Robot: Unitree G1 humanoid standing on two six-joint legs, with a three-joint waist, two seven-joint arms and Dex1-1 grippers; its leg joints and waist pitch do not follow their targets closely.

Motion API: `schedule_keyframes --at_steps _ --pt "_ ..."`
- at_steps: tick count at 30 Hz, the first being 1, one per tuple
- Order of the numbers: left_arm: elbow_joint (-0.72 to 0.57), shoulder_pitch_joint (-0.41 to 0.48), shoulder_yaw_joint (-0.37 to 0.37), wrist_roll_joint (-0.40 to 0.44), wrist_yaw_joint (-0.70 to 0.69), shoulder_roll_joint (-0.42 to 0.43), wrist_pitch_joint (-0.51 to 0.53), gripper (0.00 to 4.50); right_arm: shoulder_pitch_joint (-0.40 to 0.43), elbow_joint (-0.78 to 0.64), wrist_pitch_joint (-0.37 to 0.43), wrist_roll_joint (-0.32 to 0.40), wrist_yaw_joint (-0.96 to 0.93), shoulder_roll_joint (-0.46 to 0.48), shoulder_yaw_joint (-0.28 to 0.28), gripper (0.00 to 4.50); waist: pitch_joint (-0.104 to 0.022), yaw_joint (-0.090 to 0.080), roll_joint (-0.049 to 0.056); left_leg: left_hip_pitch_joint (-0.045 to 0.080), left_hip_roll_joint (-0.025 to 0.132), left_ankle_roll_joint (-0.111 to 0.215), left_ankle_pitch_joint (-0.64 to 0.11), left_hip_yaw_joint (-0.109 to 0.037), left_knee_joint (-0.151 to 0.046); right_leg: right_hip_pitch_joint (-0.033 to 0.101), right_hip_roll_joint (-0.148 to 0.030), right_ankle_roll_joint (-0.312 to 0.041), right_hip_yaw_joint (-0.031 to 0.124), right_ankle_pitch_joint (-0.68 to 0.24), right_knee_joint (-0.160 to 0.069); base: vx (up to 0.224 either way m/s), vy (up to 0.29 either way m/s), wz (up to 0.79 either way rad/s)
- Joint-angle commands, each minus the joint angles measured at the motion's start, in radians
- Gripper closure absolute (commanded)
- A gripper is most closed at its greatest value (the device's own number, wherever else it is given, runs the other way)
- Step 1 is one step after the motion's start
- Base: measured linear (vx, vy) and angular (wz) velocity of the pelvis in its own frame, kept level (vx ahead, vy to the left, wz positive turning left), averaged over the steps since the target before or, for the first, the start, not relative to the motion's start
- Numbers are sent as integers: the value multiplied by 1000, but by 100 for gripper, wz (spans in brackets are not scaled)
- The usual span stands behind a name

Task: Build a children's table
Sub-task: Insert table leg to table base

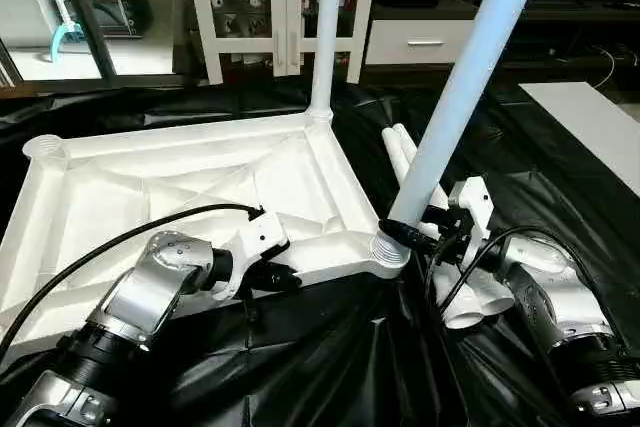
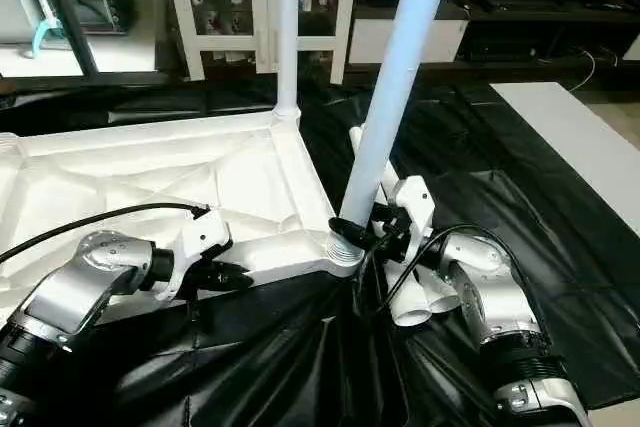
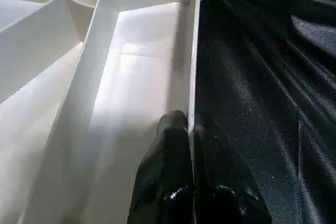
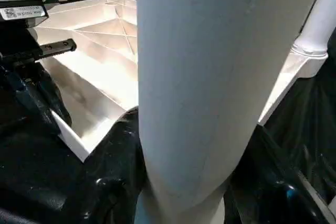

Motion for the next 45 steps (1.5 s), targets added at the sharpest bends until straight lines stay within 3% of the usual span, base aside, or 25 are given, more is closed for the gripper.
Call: schedule_keyframes --at_steps 1,10,20,31,36,44,45 --pt "-36 -77 87 -44 53 -20 -46 450 141 208 109 -205 -9 -15 175 266 -3 -8 10 2 32 -10 -352 -4 -67 -4 -51 -171 28 -224 -87 0 0 0" --pt "-36 -77 87 -44 53 -20 -46 450 141 208 109 -205 -9 -15 175 266 -6 -7 10 3 31 -4 -334 -3 -63 0 -51 -180 27 -213 -84 0 0 0" --pt "-36 -77 87 -44 53 -20 -46 450 141 208 109 -205 -9 -15 175 266 -11 -6 12 3 30 8 -271 0 -57 11 -49 -212 23 -102 -72 0 0 0" --pt "-36 -77 87 -44 53 -20 -46 450 141 208 109 -205 -9 -15 175 266 -13 -6 13 5 30 11 -270 -1 -54 15 -50 -216 22 -122 -72 0 0 0" --pt "-36 -77 87 -44 53 -20 -46 450 141 208 109 -205 -9 -15 175 266 -17 -3 14 4 29 22 -217 1 -49 21 -49 -226 21 -47 -65 0 0 0" --pt "-36 -77 87 -44 53 -20 -46 450 141 208 109 -205 -9 -15 175 266 -18 -5 14 5 29 23 -221 1 -47 23 -49 -230 20 -42 -64 0 0 0" --pt "-26 -74 109 -22 164 -73 3 450 44 251 86 -222 -183 81 150 266 -18 -2 14 5 28 26 -215 0 -47 23 -49 -232 20 -36 -63 0 0 0"
